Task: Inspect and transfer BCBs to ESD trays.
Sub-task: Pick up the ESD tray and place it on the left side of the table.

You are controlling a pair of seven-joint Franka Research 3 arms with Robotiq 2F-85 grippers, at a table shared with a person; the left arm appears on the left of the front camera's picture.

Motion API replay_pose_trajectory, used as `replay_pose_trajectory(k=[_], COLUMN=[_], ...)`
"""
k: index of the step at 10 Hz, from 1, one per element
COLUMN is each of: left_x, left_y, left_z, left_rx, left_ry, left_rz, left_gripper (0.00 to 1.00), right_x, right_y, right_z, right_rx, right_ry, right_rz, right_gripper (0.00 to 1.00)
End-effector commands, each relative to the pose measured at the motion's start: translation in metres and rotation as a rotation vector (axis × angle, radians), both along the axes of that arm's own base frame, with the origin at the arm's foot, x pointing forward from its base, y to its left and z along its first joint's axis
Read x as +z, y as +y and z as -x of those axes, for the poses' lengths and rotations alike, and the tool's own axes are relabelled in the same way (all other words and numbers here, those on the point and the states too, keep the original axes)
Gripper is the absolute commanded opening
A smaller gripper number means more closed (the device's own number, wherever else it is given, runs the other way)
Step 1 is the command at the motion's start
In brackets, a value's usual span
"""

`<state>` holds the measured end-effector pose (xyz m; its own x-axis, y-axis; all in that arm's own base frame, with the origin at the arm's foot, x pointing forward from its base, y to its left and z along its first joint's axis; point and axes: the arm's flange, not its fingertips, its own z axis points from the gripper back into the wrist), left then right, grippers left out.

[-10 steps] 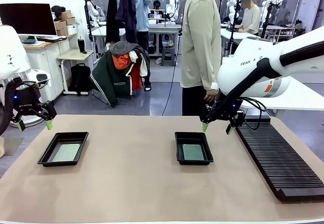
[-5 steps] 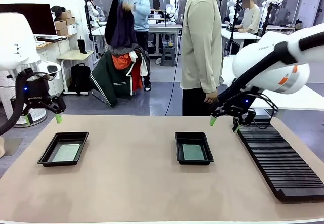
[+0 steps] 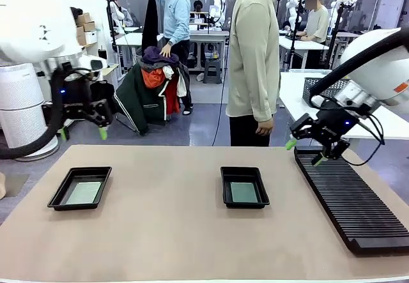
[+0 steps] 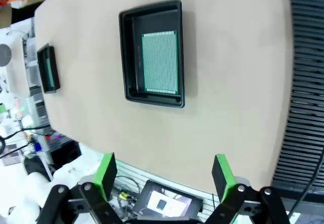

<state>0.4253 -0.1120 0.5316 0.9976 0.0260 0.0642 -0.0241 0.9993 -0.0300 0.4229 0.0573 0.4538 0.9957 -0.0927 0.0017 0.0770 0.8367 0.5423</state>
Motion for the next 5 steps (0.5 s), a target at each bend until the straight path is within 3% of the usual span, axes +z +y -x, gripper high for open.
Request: replay_pose_trajectory(k=[1, 5], left_x=[0.005, 0.002], left_y=[-0.041, -0.145], left_z=[-0.005, -0.016], left_rx=[0.008, -0.023], left_ry=[-0.004, -0.06], left_rz=[-0.001, 0.002], left_gripper=[1.0, 1.0], right_x=[-0.007, -0.016], right_y=[-0.025, -0.072], right_z=[-0.004, -0.012], right_rx=[0.033, 0.069], right_ry=[0.031, 0.014], right_rz=[-0.093, -0.185], right_gripper=[1.0, 1.0])
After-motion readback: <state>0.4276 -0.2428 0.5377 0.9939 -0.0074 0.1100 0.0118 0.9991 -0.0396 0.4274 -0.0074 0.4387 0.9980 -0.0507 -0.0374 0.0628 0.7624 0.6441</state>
